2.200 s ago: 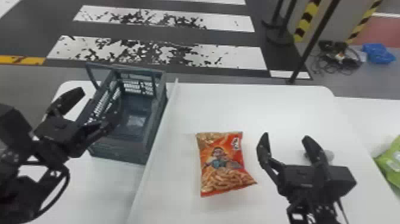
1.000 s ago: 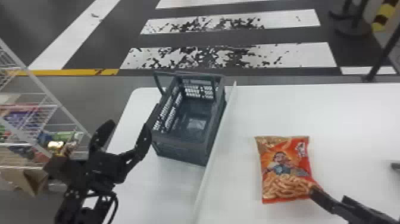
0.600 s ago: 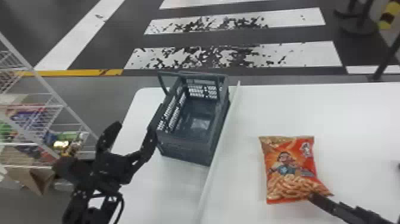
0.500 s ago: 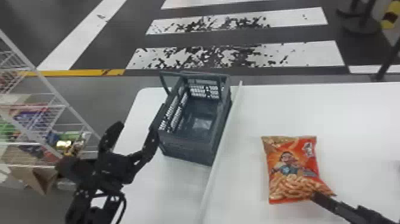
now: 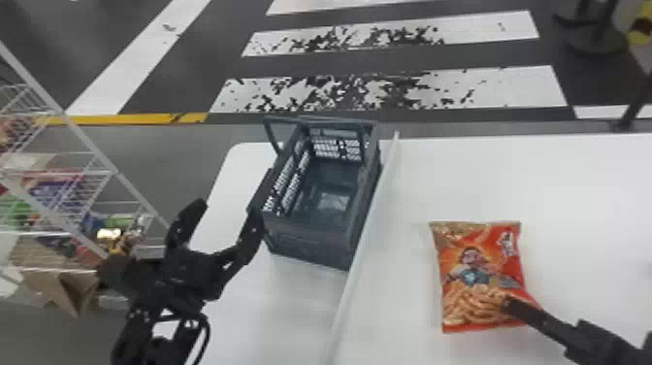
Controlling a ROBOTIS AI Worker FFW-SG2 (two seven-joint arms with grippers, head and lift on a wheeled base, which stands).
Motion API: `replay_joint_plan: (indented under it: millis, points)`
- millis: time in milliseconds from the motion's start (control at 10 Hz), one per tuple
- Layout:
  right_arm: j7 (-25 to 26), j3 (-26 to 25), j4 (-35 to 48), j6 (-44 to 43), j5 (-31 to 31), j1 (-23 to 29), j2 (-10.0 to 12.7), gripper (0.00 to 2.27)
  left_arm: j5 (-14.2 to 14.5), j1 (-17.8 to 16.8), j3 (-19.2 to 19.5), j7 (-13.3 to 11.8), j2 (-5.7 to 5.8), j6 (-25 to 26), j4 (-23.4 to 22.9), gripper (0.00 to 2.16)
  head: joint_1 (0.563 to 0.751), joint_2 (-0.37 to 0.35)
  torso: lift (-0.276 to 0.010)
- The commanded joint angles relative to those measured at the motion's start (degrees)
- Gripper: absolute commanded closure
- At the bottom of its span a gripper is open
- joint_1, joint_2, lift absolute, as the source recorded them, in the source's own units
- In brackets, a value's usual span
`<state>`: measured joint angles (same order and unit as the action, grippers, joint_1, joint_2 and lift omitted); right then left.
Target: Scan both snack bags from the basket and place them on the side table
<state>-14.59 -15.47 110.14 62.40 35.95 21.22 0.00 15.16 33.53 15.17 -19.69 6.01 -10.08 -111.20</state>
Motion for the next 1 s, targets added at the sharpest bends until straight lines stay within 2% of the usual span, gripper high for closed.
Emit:
replay_joint_plan:
  millis: [0, 100, 200, 300, 400, 700, 900]
  points:
    - [0.0, 0.0, -2.13, -0.04, 0.0, -1.54, 0.05, 0.16, 0.13, 0.14, 0.03, 0.0, 0.32, 0.02, 0.02, 0.09, 0.695, 0.233, -0.075]
    - [-0.17, 0.0, -3.18, -0.04, 0.0, -2.33, 0.05, 0.41, 0.22, 0.14, 0.03, 0.0, 0.5, 0.02, 0.1, 0.09, 0.695, 0.233, -0.075]
    - [-1.76, -0.62, -3.8, -0.21, 0.0, -2.85, 0.05, 0.98, 0.31, 0.14, -0.05, 0.0, 0.58, 0.02, 0.1, 0.09, 0.695, 0.234, -0.075]
    - [-2.46, -1.06, -3.88, -0.21, 0.09, -2.94, 0.05, 1.92, 0.39, 0.14, -0.05, 0.0, 0.58, 0.02, 0.1, 0.09, 0.695, 0.235, -0.075]
    - [-3.25, -1.76, -3.36, -0.21, 0.0, -2.68, 0.05, 2.25, 0.57, 0.14, 0.03, 0.0, 0.67, 0.02, 0.19, 0.09, 0.695, 0.234, -0.075]
    - [-4.66, -4.75, 2.0, -0.04, 5.1, -0.57, 0.05, 2.25, 1.01, 0.14, 0.03, 0.0, 0.85, -0.15, 0.45, 0.09, 0.695, 0.218, -0.075]
    - [-4.57, -5.8, 8.51, -0.21, 5.8, 1.45, 0.05, 2.25, 1.19, 0.14, 0.03, -0.08, 0.85, -0.15, 0.45, 0.09, 0.695, 0.208, -0.075]
